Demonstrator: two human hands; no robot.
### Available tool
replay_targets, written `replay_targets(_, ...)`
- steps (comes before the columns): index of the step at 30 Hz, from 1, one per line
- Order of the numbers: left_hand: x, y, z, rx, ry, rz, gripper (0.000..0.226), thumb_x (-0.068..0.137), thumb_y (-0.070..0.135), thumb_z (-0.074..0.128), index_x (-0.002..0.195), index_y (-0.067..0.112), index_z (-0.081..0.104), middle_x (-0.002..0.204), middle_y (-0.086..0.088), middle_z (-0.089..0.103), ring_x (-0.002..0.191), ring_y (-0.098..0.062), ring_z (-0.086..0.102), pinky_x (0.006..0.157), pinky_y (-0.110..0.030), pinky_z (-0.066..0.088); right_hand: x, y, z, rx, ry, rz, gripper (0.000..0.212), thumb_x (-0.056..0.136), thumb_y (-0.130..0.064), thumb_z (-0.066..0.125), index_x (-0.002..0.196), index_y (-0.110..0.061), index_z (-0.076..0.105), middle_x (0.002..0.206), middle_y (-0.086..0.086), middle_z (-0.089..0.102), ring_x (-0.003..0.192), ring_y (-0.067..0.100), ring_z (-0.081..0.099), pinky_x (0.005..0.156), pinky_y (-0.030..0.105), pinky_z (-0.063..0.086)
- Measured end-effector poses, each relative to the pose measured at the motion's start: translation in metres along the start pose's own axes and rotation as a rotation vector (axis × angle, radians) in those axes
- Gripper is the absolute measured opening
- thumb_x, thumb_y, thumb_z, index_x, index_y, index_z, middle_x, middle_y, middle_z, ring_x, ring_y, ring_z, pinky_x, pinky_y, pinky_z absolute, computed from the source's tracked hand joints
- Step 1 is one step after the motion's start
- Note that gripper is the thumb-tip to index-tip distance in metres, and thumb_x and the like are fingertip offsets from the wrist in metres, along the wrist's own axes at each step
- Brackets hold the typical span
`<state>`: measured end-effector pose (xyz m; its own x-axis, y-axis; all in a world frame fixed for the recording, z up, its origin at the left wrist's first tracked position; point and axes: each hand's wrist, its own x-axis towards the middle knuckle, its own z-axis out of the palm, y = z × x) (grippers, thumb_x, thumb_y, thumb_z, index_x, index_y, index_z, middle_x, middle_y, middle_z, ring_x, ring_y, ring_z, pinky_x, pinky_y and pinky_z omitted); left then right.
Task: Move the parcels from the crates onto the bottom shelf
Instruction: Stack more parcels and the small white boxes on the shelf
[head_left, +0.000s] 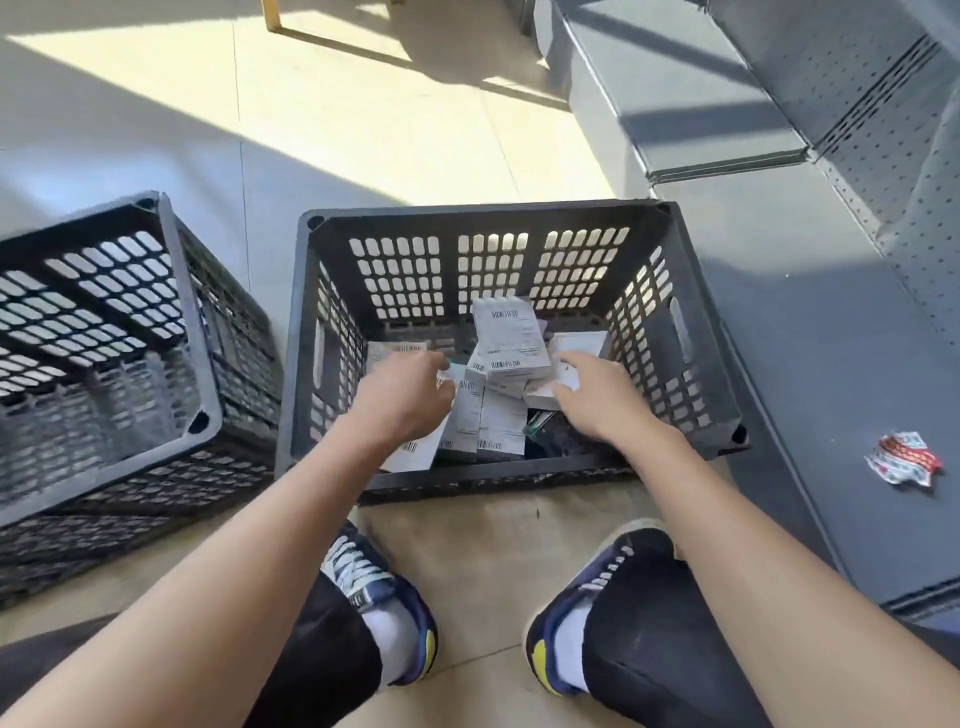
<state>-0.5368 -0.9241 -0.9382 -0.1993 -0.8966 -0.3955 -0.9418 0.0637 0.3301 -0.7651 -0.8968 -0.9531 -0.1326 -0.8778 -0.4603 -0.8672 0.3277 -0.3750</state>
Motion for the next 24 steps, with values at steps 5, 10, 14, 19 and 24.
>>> replay_targets(5, 0.036, -0.004, 0.028, 0.019, -0.074, -0.001, 0.044, 0.097, 0.039, 0.053, 0.138, 0.022, 0.059, 0.138, -0.008, 0.061, 0.123, -0.028, 0.058, 0.099, -0.045, 0.051, 0.028, 0.024, 0.007, -0.010, -0.015, 0.082, 0.057, 0.096, -0.021, 0.051, 0.151, -0.022, 0.040, 0.152, 0.006, 0.045, 0.133, 0.033, 0.044, 0.108, 0.046, 0.041)
replay_targets(10, 0.058, -0.002, 0.047, 0.012, -0.118, 0.007, 0.047, 0.096, 0.039, 0.053, 0.140, 0.023, 0.057, 0.142, -0.005, 0.057, 0.131, -0.027, 0.051, 0.105, -0.050, 0.046, 0.043, 0.038, 0.013, -0.057, -0.055, 0.093, 0.054, 0.097, -0.021, 0.052, 0.150, -0.022, 0.040, 0.152, 0.004, 0.044, 0.138, 0.031, 0.039, 0.107, 0.047, 0.041)
replay_targets(14, 0.068, -0.002, 0.059, 0.024, -0.143, -0.003, 0.047, 0.099, 0.039, 0.051, 0.143, 0.023, 0.054, 0.146, -0.006, 0.053, 0.135, -0.028, 0.045, 0.105, -0.054, 0.044, 0.056, 0.047, 0.019, -0.079, -0.093, 0.096, 0.055, 0.097, -0.021, 0.054, 0.151, -0.022, 0.039, 0.153, 0.002, 0.043, 0.139, 0.030, 0.037, 0.107, 0.048, 0.042)
replay_targets(19, 0.082, -0.004, 0.068, 0.027, -0.139, 0.006, 0.052, 0.097, 0.037, 0.051, 0.147, 0.024, 0.048, 0.151, -0.006, 0.047, 0.138, -0.030, 0.039, 0.109, -0.056, 0.039, 0.071, 0.047, 0.030, -0.147, -0.146, 0.078, 0.055, 0.097, -0.026, 0.055, 0.150, -0.022, 0.038, 0.156, 0.007, 0.032, 0.139, 0.035, 0.031, 0.104, 0.049, 0.042)
replay_targets(24, 0.100, 0.018, 0.076, 0.036, -0.100, 0.085, 0.061, 0.097, 0.031, 0.053, 0.155, 0.025, 0.034, 0.163, -0.009, 0.028, 0.149, -0.032, 0.022, 0.116, -0.060, 0.030, 0.088, 0.037, 0.041, -0.221, -0.146, 0.052, 0.056, 0.094, -0.028, 0.055, 0.146, -0.020, 0.036, 0.154, 0.008, 0.025, 0.142, 0.033, 0.020, 0.107, 0.052, 0.033)
